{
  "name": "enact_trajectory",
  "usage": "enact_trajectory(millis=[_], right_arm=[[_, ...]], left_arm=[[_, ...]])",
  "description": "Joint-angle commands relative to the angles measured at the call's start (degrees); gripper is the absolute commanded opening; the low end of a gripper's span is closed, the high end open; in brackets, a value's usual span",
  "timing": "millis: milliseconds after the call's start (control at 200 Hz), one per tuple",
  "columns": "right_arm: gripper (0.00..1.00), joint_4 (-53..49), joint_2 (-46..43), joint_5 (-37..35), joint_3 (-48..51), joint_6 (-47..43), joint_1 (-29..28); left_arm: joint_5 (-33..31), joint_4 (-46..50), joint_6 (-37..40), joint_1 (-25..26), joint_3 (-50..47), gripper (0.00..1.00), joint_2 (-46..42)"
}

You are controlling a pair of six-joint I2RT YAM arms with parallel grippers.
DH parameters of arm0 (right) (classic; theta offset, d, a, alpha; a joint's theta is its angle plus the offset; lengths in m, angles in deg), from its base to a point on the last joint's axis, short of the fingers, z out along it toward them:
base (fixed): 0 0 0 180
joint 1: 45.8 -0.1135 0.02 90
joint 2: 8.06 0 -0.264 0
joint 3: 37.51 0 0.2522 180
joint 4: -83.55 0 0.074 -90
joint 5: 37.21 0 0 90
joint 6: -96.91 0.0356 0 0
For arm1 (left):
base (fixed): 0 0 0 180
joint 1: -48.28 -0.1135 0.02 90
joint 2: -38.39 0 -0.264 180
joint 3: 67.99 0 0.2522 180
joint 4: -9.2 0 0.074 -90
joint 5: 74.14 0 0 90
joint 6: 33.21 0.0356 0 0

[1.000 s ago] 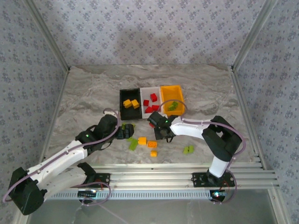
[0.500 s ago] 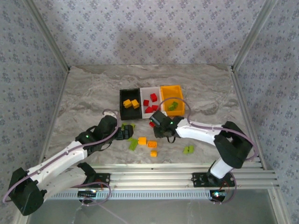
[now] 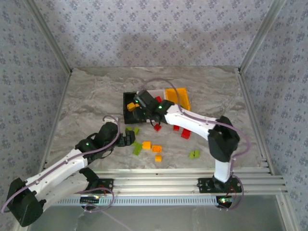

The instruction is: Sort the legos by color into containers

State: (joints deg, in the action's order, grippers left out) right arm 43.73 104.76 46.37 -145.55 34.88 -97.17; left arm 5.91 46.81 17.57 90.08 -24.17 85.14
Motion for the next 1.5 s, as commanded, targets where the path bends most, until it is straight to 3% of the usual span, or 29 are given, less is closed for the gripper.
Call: enact_trajectory(millis=[0,165,355,485,700,939,1214,1389,1494], right_arm=[[0.37,-4.68,5.69,2.02,-6.43,-0.59,0.86],[0.4,-5.64,11.13,2.85,-12.42,1.25,1.78],[0.59,-4.38,12.13,3.05,-15.31,2.74,2.86],[0.64,-3.03,9.33,2.43,-14.34,3.22,2.88],[0.67,3.06,-0.22,0.4,-5.12,4.65,3.02],[0.68,8.63,-14.92,-2.17,12.11,7.13,2.22],[0.69,10.88,-28.88,-4.91,32.03,11.0,2.07],[0.69,10.92,-33.89,-6.22,38.01,12.55,2.32],[0.69,10.54,-35.28,-6.59,39.34,12.83,2.67]], left_arm=[[-1.36,2.13,-1.03,0.11,-0.77,1.0,-2.12],[-1.91,2.88,-1.09,0.02,-1.24,1.0,-4.44],[-2.32,3.56,-0.98,0.02,-1.15,1.0,-5.23],[-2.13,3.48,-1.02,0.0,-1.11,0.99,-5.17],[-1.75,2.75,-0.27,-0.06,0.05,1.0,-4.58],[-0.98,0.79,1.46,-0.13,1.57,0.99,-0.19],[1.65,-4.12,4.47,0.44,3.94,0.86,13.24],[-1.88,-6.83,6.6,0.29,5.99,0.81,21.21],[0.82,-9.41,8.42,0.35,7.45,0.78,25.11]])
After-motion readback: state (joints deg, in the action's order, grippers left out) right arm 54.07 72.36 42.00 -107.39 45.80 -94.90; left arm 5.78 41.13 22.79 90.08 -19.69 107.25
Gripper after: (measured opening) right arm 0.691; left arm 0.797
